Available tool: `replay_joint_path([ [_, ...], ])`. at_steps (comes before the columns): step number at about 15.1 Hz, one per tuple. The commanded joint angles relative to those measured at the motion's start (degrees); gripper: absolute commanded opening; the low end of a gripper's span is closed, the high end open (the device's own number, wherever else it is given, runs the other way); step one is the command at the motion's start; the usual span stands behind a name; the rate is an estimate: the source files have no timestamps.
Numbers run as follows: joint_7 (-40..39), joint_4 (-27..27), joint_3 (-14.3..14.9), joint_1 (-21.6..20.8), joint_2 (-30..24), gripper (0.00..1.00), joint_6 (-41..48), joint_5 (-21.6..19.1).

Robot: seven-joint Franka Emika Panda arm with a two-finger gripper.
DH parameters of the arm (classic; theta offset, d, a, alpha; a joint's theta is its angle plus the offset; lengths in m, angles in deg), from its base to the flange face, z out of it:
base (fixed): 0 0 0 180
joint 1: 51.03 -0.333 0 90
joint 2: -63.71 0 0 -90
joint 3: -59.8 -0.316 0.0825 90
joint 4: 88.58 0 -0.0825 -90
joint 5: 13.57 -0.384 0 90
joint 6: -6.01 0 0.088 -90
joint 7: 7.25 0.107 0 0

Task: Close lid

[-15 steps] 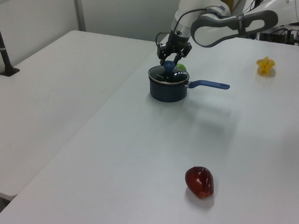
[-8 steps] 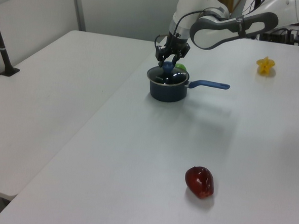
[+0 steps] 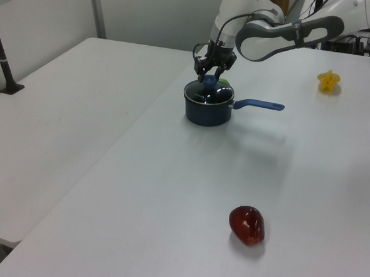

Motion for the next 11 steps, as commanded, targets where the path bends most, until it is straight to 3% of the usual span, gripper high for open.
replay_joint_path([
  [1, -1.26, 0.73, 1.24, -0.73, -0.50, 0.24, -0.22, 0.44],
  [4, -0.73, 1.52, 1.24, -0.82, -0.41, 0.53, -0.22, -0.18],
  [6, 1.01, 1.88, 1.16, -1.08, -0.50, 0.89, -0.04, -0.44],
  [7, 2.25, 1.70, 1.16, -1.08, -0.59, 1.00, 0.05, -0.44],
  [11, 2.09, 4.84, 0.81, -1.17, -7.16, 1.00, 0.66, -0.97],
])
